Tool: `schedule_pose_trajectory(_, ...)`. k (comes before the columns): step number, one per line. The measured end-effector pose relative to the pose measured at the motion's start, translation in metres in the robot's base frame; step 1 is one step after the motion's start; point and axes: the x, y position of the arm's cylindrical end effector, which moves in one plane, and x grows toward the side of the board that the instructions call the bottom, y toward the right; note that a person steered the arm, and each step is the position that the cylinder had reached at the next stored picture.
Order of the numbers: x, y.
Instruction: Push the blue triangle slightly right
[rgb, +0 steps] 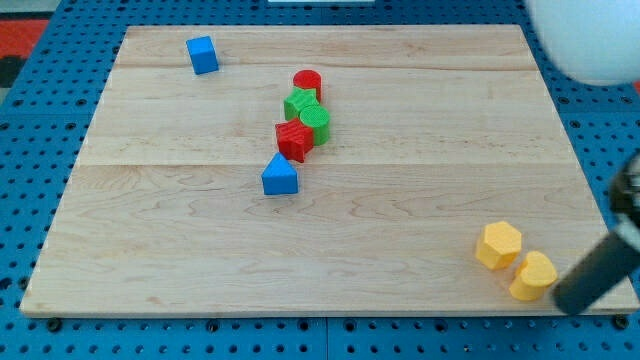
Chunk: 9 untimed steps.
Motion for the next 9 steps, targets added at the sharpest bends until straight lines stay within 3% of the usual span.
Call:
schedule_pose_trajectory(1,-0.024,-0.044)
schedule_pose_trajectory(3,-0.016,-0.042)
schedule_pose_trajectory(6,-0.03,-0.102)
schedule_pose_trajectory(9,-0.073,-0.284)
